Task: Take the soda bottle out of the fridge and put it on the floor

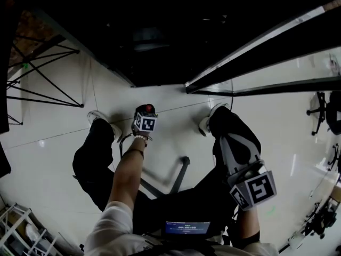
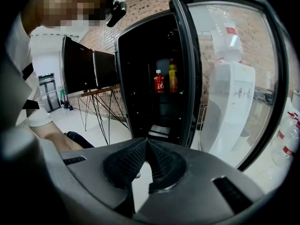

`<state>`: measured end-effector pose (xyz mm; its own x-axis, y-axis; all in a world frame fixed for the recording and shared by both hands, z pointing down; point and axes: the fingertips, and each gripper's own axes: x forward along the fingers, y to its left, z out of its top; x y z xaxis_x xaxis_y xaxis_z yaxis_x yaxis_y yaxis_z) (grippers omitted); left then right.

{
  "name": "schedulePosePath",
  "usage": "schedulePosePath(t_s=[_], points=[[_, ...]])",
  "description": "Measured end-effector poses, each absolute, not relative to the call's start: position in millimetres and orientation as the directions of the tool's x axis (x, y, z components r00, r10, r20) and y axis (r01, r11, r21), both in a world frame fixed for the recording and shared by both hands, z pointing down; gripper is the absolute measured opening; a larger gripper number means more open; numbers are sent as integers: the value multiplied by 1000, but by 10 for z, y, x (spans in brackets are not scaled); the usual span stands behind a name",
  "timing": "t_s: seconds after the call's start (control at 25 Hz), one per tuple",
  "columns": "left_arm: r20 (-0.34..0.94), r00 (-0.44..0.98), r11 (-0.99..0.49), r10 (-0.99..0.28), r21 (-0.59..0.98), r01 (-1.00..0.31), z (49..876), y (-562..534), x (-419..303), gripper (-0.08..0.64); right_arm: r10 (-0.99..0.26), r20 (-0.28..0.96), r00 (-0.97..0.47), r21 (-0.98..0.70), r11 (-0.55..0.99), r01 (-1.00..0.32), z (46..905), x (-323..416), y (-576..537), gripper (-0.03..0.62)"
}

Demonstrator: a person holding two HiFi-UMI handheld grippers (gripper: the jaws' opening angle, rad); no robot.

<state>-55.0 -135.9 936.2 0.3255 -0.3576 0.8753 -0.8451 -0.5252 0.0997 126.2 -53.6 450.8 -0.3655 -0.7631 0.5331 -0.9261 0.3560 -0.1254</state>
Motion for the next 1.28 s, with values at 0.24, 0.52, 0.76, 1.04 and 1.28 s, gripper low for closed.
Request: schedulePosePath(t_s=[0.24,0.52,0.76,1.04,1.28], points=[[872,318,-517,-372,91,-851,9534,-1427,-553,160,-745,568,-349,-151,322,-935,4598,1276,-567,14],[873,315,-516,-372,88,-852,9691,-1439,-556,160,-738,583,-341,-160,308,-938,4676,1315,-583,14],[875,313,-523,-369,83,-848,9752,-1438,-542,160,-741,578,-340,-155,310,-938,4665,1323,-598,15],[885,299,-516,-358,80,-853,9845,-1372,-594,160,-744,566,-355,-174,313,-934,4657,1296,-607,15],[891,291,-516,-350,76,-853,9885,-1357,-603,158,-743,569,-353,-175,309,-935,4678,1314,-602,15]])
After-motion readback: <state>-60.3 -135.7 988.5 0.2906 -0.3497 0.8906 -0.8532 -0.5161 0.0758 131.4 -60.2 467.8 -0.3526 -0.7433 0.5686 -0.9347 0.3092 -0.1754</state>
